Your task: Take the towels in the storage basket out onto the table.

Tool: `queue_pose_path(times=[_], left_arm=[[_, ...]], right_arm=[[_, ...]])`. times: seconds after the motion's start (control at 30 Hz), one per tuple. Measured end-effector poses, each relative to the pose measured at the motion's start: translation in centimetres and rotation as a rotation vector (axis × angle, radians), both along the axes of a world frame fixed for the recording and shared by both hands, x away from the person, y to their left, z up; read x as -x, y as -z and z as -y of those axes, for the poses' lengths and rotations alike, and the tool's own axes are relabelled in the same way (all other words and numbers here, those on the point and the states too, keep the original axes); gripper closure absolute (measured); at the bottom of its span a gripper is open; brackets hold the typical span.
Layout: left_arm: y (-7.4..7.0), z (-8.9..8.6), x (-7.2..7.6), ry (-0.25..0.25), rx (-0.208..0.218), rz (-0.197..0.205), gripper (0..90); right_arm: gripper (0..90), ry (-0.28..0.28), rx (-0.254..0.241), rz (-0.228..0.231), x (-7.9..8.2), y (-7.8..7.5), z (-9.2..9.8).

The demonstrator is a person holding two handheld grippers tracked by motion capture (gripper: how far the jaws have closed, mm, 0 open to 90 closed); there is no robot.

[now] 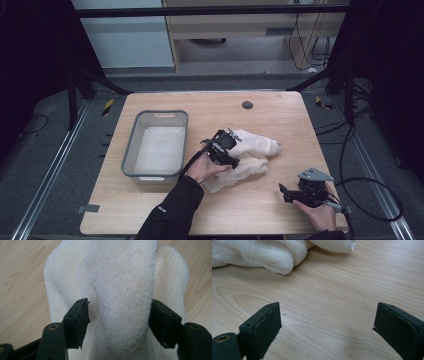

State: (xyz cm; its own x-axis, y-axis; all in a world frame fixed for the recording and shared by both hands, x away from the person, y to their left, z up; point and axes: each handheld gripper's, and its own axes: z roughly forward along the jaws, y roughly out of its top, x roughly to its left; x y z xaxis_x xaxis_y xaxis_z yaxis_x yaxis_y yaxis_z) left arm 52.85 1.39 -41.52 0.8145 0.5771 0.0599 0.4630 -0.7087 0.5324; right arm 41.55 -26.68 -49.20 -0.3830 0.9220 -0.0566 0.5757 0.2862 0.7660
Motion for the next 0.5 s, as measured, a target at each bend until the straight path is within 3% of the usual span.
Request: queue_pose_path(times=[0.27, 0.5], left_arm=[[-0.5, -1.0, 0.8, -0.005, 0.039, 0.016, 26.6], [-1.2, -2.2, 1.7, -0.024, 0.070, 0.070, 21.5]], right_arm=[[7.2, 0.002, -0.004, -0.003, 0.1, 0.0, -0.1], [6.9, 0.003, -0.004, -0.007, 0.1, 0.0, -0.1]])
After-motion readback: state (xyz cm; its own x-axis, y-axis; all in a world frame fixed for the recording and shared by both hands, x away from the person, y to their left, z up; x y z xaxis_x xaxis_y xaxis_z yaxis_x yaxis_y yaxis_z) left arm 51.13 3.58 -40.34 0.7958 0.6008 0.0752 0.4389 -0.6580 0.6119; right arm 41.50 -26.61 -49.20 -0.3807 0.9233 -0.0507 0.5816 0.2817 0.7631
